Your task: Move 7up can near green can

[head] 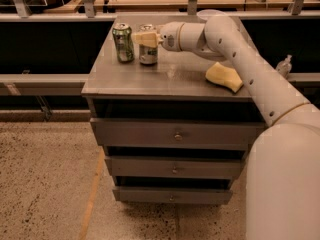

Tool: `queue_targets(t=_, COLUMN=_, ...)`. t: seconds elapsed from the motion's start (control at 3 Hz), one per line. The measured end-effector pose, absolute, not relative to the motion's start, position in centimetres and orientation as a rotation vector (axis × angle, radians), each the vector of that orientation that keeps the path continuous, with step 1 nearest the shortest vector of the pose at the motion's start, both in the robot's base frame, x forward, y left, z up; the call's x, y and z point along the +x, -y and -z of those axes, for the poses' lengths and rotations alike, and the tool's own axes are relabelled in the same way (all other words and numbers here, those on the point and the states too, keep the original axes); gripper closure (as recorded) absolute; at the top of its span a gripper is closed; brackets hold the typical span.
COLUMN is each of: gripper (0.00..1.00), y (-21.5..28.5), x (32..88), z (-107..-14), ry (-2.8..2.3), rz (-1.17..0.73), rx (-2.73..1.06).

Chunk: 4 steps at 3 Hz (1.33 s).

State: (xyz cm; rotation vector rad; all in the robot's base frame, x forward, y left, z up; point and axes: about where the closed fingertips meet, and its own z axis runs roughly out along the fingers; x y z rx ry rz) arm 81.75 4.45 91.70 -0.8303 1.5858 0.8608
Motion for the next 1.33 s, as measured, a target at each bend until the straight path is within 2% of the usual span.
queue_targets(t=0.33, gripper=0.0, y=-5.2, x=81.4, z=-92.1, ry=-1.553, rz=-0.865, rx=-0.847)
queue_targets(t=0.67, gripper=0.0, y=-4.3, x=80.9, z=-92.9, ry=-1.558, rz=-0.89, rx=-0.826)
queue_targets(t=1.0, gripper=0.0, y=-0.1, x=80.2, z=-95.2, ry=-1.574, rz=-0.847, rx=-0.791)
queue_targets(t=1.33, gripper=0.0, y=7.6, x=78.2, z=-99.2, ry=-1.589, rz=-0.651, rx=-0.729)
